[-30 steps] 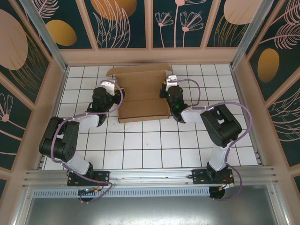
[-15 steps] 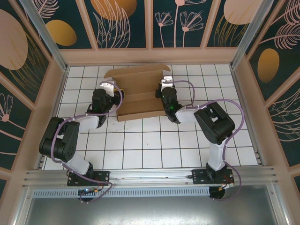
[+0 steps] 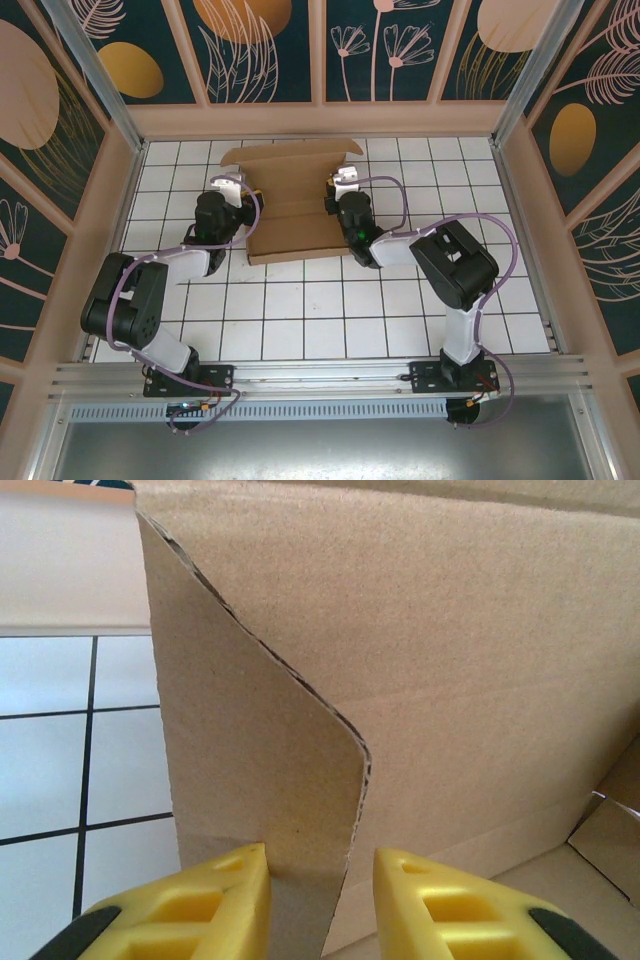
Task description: Fold the paper box
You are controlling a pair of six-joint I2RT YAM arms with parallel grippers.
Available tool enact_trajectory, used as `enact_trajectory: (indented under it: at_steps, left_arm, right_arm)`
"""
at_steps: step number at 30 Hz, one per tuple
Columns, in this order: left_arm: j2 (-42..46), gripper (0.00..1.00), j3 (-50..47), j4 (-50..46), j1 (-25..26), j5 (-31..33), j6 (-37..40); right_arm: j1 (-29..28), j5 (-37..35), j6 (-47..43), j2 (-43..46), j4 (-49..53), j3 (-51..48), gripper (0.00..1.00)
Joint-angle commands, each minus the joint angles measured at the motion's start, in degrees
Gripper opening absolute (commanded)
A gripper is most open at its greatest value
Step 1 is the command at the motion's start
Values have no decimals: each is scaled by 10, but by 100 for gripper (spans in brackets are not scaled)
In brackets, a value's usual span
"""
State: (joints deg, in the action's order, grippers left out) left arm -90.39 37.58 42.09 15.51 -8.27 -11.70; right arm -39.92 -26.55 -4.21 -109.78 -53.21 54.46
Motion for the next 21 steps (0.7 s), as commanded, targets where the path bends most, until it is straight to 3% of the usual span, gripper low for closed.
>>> enact_trajectory:
  at_steps: [1, 8, 13, 21]
  left_arm:
    - [19, 32, -6, 26, 19, -60, -4]
    - [44, 32, -19, 13, 18, -22, -1]
    - [61, 32, -52, 23, 20, -19, -43]
    - [94, 26, -117, 21, 19, 25, -104]
  right_arm:
    - [-25, 73, -1, 13, -16, -14, 27]
    - [-11, 74, -5, 78, -50, -83, 24]
    - [-2, 106, 0, 110, -87, -146, 20]
    - [-3, 139, 21, 130, -137, -232, 0]
